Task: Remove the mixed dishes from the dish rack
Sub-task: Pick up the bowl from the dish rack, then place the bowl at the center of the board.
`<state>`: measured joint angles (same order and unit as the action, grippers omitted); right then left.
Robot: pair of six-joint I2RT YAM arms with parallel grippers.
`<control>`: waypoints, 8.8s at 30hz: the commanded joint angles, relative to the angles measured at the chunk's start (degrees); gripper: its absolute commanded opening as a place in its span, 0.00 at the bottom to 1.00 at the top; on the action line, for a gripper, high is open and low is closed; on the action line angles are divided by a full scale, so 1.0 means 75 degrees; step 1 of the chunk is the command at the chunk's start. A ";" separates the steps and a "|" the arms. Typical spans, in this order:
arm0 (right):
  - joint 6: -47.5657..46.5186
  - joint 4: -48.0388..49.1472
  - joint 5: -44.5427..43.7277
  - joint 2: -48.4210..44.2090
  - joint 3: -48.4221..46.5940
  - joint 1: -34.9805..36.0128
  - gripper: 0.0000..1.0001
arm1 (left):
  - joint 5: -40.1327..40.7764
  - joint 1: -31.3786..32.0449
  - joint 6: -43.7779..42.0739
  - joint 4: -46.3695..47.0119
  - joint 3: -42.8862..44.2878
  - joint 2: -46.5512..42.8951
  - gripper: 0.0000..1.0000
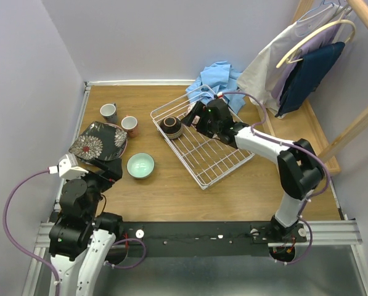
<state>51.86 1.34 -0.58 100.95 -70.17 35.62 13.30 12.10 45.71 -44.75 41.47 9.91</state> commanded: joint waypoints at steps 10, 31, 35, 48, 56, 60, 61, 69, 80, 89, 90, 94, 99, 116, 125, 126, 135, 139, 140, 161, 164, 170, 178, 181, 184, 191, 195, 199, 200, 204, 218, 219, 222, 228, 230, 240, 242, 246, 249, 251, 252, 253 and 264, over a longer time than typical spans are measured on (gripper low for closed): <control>0.1160 0.0747 0.1144 0.2348 -0.1588 -0.0202 1.00 | -0.0566 -0.0031 -0.0517 -0.1029 0.0529 0.0061 0.99; 0.1066 0.1965 0.1366 0.3392 -0.1507 -0.0272 0.95 | -0.0777 -0.0031 -0.0470 -0.1134 0.0681 0.0378 0.99; 0.1078 0.2176 0.1355 0.3415 -0.1379 -0.0272 0.93 | -0.0789 -0.0031 -0.0447 -0.1228 0.0704 0.0366 0.99; 0.0915 0.2786 0.1214 0.3076 -0.0898 -0.0284 0.68 | -0.0871 -0.0031 -0.0330 -0.1334 0.0716 0.0295 0.99; 0.0294 0.2762 0.1261 0.2444 -0.0757 -0.0296 0.45 | -0.0930 -0.0019 -0.0224 -0.1135 0.0505 0.0296 0.99; -0.0210 0.2447 0.1237 0.2104 -0.0862 -0.0284 0.33 | -0.0988 -0.0019 -0.0212 -0.0994 0.0435 0.0401 0.99; -0.0431 0.2353 0.1237 0.2057 -0.0886 -0.0284 0.32 | -0.1011 -0.0031 -0.0212 -0.0924 0.0400 0.0424 0.99; -0.1698 0.1603 0.1331 0.1331 -0.0851 -0.0284 0.23 | -0.1129 -0.0031 -0.0119 -0.0549 0.0224 0.0635 0.99; -0.4393 0.0373 0.1308 0.0113 -0.0769 -0.0261 0.17 | -0.1539 -0.0031 0.0186 0.0259 -0.0151 0.1186 0.99; -0.6854 -0.0613 0.0524 -0.0943 -0.0453 0.0009 0.17 | -0.2029 -0.0019 0.0385 0.0834 -0.0198 0.1971 0.99; -0.7262 -0.0682 0.0430 -0.1199 -0.0371 0.0055 0.17 | -0.2089 -0.0019 0.0432 0.0881 -0.0209 0.2122 0.99; -0.8668 -0.0671 -0.0214 -0.1797 0.0097 0.0534 0.17 | -0.2382 -0.0019 0.0560 0.1126 -0.0221 0.2498 0.99; -0.9690 -0.0275 -0.1419 -0.2466 0.0834 0.1250 0.14 | -0.2862 -0.0019 0.0655 0.1314 -0.0128 0.3036 0.99; -1.4564 0.3147 -0.5089 -0.3018 0.2957 0.4508 0.14 | -0.3672 -0.0008 0.0807 0.1467 0.0716 0.4537 0.99; -1.7059 0.6065 -0.5852 -0.2375 0.3766 0.5633 0.14 | -0.4070 0.0004 0.0936 0.1432 0.1313 0.5346 0.99; -1.7202 0.6438 -0.5910 -0.2211 0.3801 0.5692 0.14 | -0.4105 0.0004 0.0948 0.1432 0.1360 0.5404 0.99; -1.8714 0.8070 -0.6063 -0.1319 0.3896 0.6302 0.13 | -0.4562 0.0016 0.1100 0.1561 0.1724 0.5955 0.99; -1.8972 0.8258 -0.6098 -0.1108 0.3837 0.6454 0.13 | -0.4714 0.0028 0.1135 0.1537 0.1829 0.6131 0.99; -1.9065 0.8258 -0.6110 -0.1038 0.3813 0.6466 0.13 | -0.4761 0.0028 0.1182 0.1502 0.1888 0.6166 0.99; -1.9512 0.8340 -0.6391 -0.0206 0.3591 0.6946 0.13 | -0.5008 0.0953 -0.0657 -0.1146 0.3154 0.7913 0.84; -1.9512 0.8375 -0.6415 -0.0147 0.3567 0.6993 0.13 | -0.4926 0.1035 -0.0716 -0.1217 0.3165 0.7983 0.79; -1.9512 0.8399 -0.6485 -0.0042 0.3614 0.7063 0.13 | -0.4902 0.1164 -0.0857 -0.1334 0.3154 0.8088 0.62; -1.9617 0.8422 -0.6474 -0.0006 0.3602 0.7146 0.13 | -0.4984 0.1351 -0.0915 -0.1275 0.2990 0.8229 0.38; -1.9629 0.8434 -0.6450 0.0005 0.3602 0.7157 0.13 | -0.5019 0.1399 -0.0962 -0.1275 0.3001 0.8276 0.25; -1.9617 0.8469 -0.6462 -0.0006 0.3626 0.7157 0.14 | -0.4985 0.1434 -0.0939 -0.1240 0.3036 0.8276 0.04; -1.9138 0.8154 -0.6649 -0.0147 0.3638 0.7157 0.54 | -0.4270 0.1411 -0.0880 -0.1135 0.3516 0.8124 0.00; -1.8540 0.7452 -0.6813 -0.0287 0.3579 0.7157 0.76 | -0.3860 0.1329 -0.0763 -0.0959 0.3622 0.7995 0.00; -1.7919 0.6771 -0.6954 -0.0533 0.3520 0.7157 0.90 | -0.3228 0.1212 -0.0634 -0.0702 0.3658 0.7761 0.00; -1.7582 0.6619 -0.6966 -0.0661 0.3509 0.7157 0.92 | -0.3064 0.1165 -0.0599 -0.0655 0.3646 0.7691 0.00; -1.6280 0.4960 -0.6954 -0.1037 0.3263 0.7157 0.94 | -0.1906 0.1071 -0.0506 -0.0315 0.3436 0.7258 0.00; -1.1185 0.0795 -0.6439 -0.2221 0.2232 0.6596 1.00 | 0.0510 0.0953 0.0022 0.1044 0.0942 0.5640 0.00; -1.0925 0.0457 -0.6380 -0.2314 0.2104 0.6514 1.00 | 0.0593 0.0953 0.0022 0.1138 0.0835 0.5605 0.00; -1.0010 -0.0153 -0.6158 -0.2654 0.1950 0.6092 1.00 | 0.0885 0.0930 0.0057 0.1489 0.0413 0.5546 0.00; -0.8790 -0.0882 -0.5794 -0.3555 0.2102 0.5248 1.00 | 0.1098 0.0918 0.0150 0.2146 -0.0162 0.5651 0.00; -0.8545 -0.0964 -0.5771 -0.3755 0.2277 0.5060 1.00 | 0.1051 0.0918 0.0174 0.2275 -0.0291 0.5779 0.00; -0.7969 -0.1269 -0.5794 -0.4494 0.2653 0.4685 1.00 | 0.1168 0.0918 0.0373 0.2533 -0.0842 0.5921 0.06; -0.7922 -0.1281 -0.5782 -0.4530 0.2700 0.4626 1.00 | 0.1180 0.0918 0.0385 0.2557 -0.0924 0.5932 0.14; -0.7898 -0.1293 -0.5724 -0.4530 0.2712 0.4568 1.00 | 0.1168 0.0906 0.0374 0.2557 -0.0995 0.5909 0.26; -0.7898 -0.1269 -0.5689 -0.4495 0.2700 0.4509 1.00 | 0.1121 0.0906 0.0350 0.2545 -0.1018 0.5886 0.34; -0.7910 -0.1269 -0.5642 -0.4471 0.2677 0.4474 1.00 | 0.1098 0.0906 0.0350 0.2487 -0.1006 0.5827 0.38; -0.7910 -0.1257 -0.5630 -0.4460 0.2665 0.4462 1.00 | 0.1098 0.0906 0.0350 0.2463 -0.1006 0.5792 0.40; -0.7910 -0.1257 -0.5630 -0.4425 0.2653 0.4462 1.00 | 0.1098 0.0906 0.0350 0.2417 -0.1006 0.5710 0.41; -0.8121 -0.1246 -0.5454 -0.4132 0.2407 0.4182 1.00 | 0.1074 0.0895 0.0385 0.1678 -0.0796 0.4855 0.75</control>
<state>-8.84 -7.42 -43.18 68.38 -50.50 68.49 20.21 19.07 47.92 -29.85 33.91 49.06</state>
